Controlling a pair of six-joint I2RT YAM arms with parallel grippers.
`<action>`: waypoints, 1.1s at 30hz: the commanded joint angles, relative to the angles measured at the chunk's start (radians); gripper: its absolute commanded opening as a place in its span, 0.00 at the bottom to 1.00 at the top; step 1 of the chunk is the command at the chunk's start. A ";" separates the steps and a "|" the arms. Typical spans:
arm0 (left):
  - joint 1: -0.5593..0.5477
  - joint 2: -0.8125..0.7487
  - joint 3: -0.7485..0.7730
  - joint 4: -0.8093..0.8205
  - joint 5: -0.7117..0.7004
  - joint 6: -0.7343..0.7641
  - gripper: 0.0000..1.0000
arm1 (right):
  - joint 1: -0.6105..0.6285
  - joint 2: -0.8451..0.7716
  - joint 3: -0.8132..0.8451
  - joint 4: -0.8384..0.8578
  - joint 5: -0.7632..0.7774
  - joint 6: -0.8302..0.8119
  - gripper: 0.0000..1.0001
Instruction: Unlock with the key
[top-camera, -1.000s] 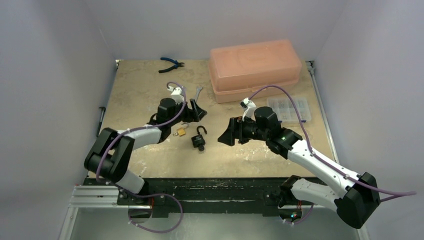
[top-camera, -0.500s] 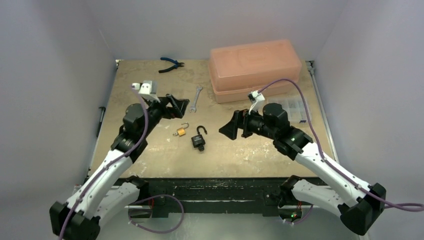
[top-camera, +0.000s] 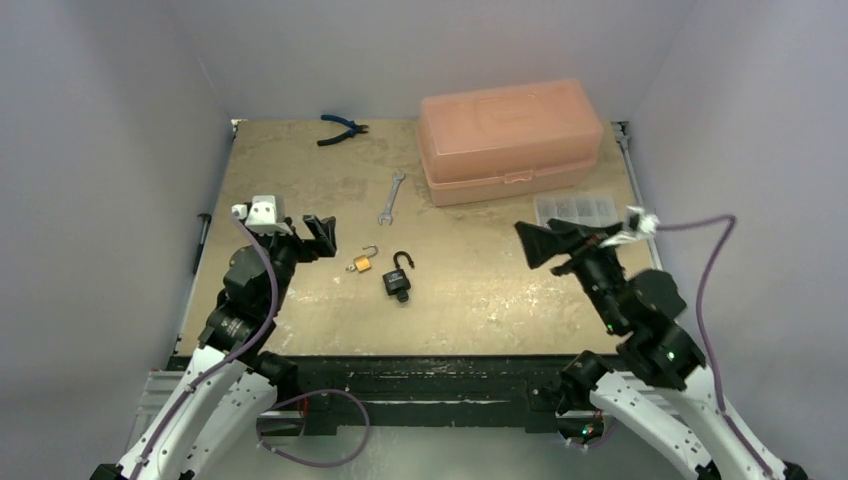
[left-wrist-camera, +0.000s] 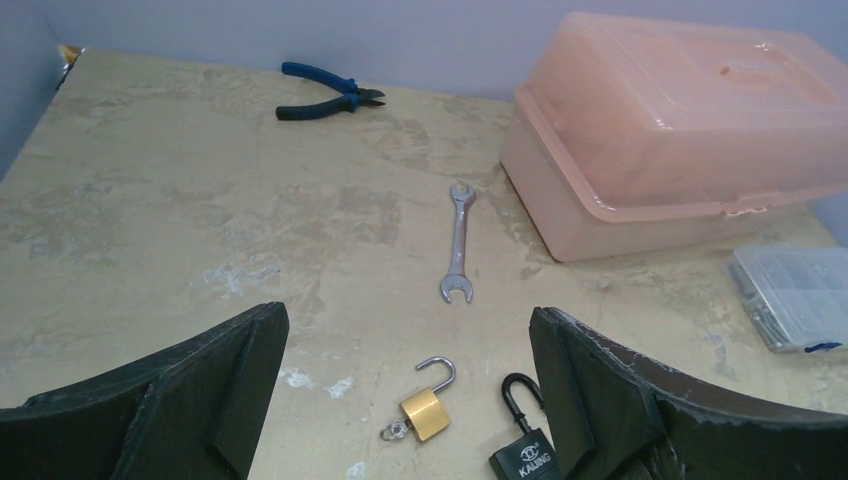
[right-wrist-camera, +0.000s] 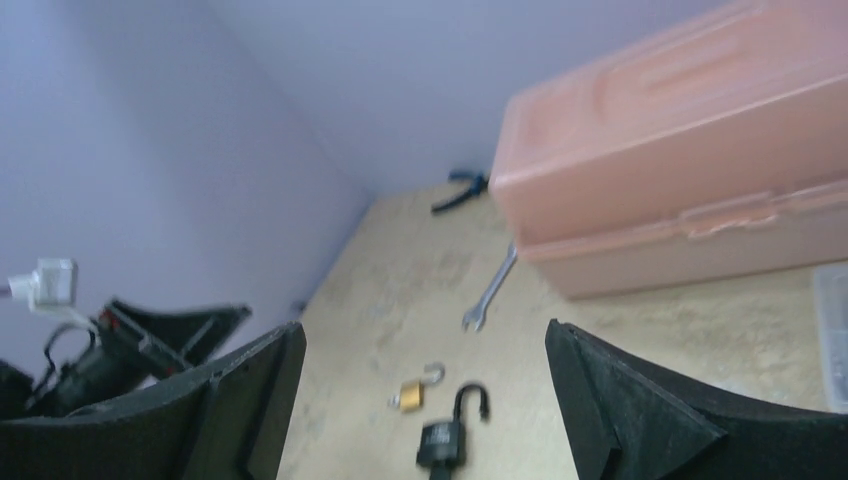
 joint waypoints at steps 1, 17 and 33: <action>0.006 0.012 0.014 -0.006 -0.029 0.031 0.99 | -0.005 -0.187 -0.094 0.066 0.261 0.041 0.99; 0.006 0.014 0.033 -0.033 -0.110 0.050 0.99 | -0.004 -0.282 -0.081 -0.288 0.540 0.355 0.99; 0.006 0.022 0.038 -0.048 -0.141 0.053 0.99 | -0.004 -0.224 -0.119 -0.304 0.567 0.436 0.99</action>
